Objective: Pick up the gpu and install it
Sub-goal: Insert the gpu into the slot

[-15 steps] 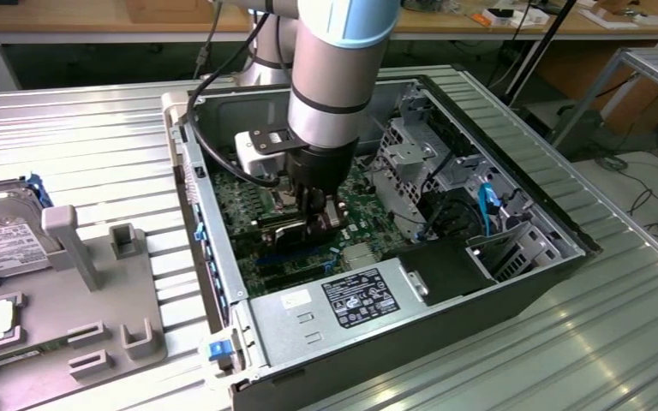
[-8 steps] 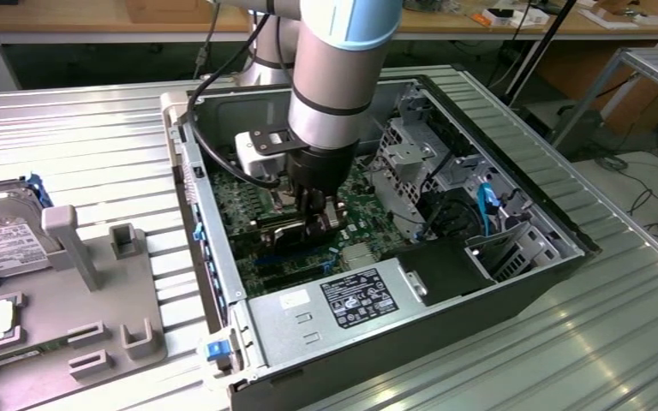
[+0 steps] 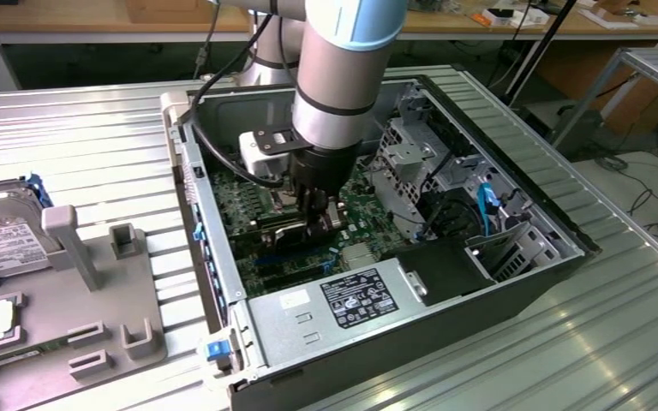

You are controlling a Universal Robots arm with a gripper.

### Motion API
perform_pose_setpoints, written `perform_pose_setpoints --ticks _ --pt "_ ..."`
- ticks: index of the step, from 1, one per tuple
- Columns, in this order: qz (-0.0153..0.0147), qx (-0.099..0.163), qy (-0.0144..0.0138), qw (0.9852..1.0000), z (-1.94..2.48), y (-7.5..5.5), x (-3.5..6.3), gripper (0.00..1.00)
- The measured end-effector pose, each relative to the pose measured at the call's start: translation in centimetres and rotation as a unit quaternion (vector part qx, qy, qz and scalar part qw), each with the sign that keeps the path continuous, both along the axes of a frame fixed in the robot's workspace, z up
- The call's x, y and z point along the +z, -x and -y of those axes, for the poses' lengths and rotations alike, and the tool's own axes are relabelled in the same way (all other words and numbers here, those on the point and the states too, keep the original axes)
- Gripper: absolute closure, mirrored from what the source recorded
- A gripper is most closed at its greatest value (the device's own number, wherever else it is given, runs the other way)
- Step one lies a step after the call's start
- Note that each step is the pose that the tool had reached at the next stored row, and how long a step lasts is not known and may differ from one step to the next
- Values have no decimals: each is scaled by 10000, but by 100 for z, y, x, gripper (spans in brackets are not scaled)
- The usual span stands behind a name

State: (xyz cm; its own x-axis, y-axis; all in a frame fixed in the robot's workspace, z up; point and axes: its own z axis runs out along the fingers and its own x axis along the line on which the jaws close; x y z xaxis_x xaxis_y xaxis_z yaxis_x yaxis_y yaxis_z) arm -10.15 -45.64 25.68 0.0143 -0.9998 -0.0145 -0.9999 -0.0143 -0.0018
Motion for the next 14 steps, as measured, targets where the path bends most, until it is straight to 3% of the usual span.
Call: perform_pose_setpoints --ticks 4,10,11,14 --pt "-1 0 -11 10000 25 -12 -7 73" --pt "0 0 -14 10000 25 -12 -9 73" --pt "0 0 -14 10000 25 -12 -9 66" --pt "0 0 -13 10000 25 -12 -8 60"
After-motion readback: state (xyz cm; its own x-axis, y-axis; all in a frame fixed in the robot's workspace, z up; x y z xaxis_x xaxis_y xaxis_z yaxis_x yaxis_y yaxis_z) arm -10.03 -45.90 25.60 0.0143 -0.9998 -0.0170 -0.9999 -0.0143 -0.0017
